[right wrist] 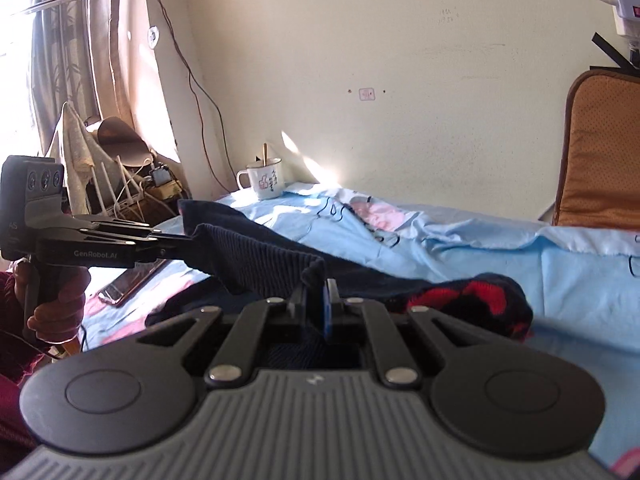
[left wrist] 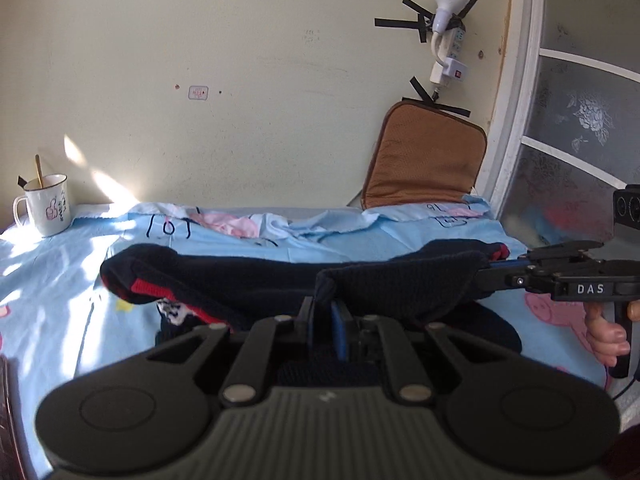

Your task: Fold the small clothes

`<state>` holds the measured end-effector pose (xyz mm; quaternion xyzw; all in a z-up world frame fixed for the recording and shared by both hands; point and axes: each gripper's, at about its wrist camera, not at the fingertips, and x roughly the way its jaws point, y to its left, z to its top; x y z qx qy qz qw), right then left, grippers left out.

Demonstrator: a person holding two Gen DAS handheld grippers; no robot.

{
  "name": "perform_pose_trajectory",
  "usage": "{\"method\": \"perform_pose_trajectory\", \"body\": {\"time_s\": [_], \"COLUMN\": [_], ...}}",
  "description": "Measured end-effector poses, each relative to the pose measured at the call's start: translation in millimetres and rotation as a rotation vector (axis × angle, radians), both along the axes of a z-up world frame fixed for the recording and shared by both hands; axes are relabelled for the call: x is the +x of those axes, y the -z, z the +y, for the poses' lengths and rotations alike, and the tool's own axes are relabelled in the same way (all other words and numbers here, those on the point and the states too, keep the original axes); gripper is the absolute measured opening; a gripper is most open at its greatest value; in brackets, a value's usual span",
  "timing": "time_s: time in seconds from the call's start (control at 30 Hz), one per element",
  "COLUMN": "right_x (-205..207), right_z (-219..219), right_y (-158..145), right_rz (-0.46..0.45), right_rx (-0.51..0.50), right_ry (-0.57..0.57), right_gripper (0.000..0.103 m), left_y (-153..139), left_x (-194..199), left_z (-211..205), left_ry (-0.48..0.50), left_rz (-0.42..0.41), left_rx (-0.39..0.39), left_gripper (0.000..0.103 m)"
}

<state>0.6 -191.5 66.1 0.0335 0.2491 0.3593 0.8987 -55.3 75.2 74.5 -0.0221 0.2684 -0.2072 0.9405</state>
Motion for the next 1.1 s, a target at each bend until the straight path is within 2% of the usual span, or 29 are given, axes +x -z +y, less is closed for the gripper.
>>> {"method": "perform_pose_trajectory", "body": {"time_s": [0.07, 0.17, 0.27, 0.37, 0.43, 0.5, 0.63, 0.73, 0.8, 0.9, 1.0, 1.1], "right_x": [-7.6, -12.5, -16.0, -27.3, -32.8, -36.0, -23.4, -10.3, 0.5, 16.3, 23.4, 20.6], "right_z": [-0.7, -0.4, 0.2, -11.8, -16.8, -20.3, -13.5, 0.0, 8.1, 12.6, -1.2, -17.5], "right_y": [19.2, 48.0, 50.6, 34.9, 25.7, 19.3, 20.4, 32.8, 43.5, 56.6, 57.1, 51.2], "right_rz": [0.048, 0.125, 0.155, 0.127, 0.09, 0.057, 0.041, 0.067, 0.099, 0.144, 0.166, 0.131], "right_rx": [0.002, -0.041, -0.017, 0.063, 0.099, 0.14, 0.203, 0.208, 0.198, 0.163, 0.244, 0.297], "right_ry": [0.026, 0.075, 0.058, 0.0, -0.009, 0.007, 0.056, 0.081, 0.101, 0.184, 0.232, 0.271], "right_gripper": [0.011, 0.011, 0.017, 0.034, 0.034, 0.034, 0.034, 0.034, 0.034, 0.034, 0.034, 0.034], "left_y": [14.1, 42.0, 57.5, 42.9, 28.3, 16.5, 12.7, 29.4, 43.4, 56.4, 59.3, 64.1], "left_x": [-18.1, -28.7, -32.9, -48.1, -55.6, -52.3, -19.5, 15.8, 40.7, 73.5, 96.5, 111.2], "left_z": [-5.4, -13.3, -17.3, -8.0, 2.8, 14.8, 33.0, 36.1, 37.1, 44.6, 55.6, 60.7], "left_ry": [0.005, 0.013, 0.004, 0.028, 0.015, -0.024, -0.128, -0.214, -0.238, -0.278, -0.311, -0.32], "left_rz": [0.027, 0.115, 0.171, 0.111, 0.05, 0.019, 0.039, 0.1, 0.139, 0.179, 0.19, 0.195], "left_rx": [0.007, 0.007, 0.05, 0.028, -0.009, -0.051, -0.118, -0.083, -0.047, -0.029, -0.032, -0.037], "left_gripper": [0.009, 0.009, 0.013, 0.018, 0.028, 0.029, 0.028, 0.024, 0.021, 0.016, 0.012, 0.008]}}
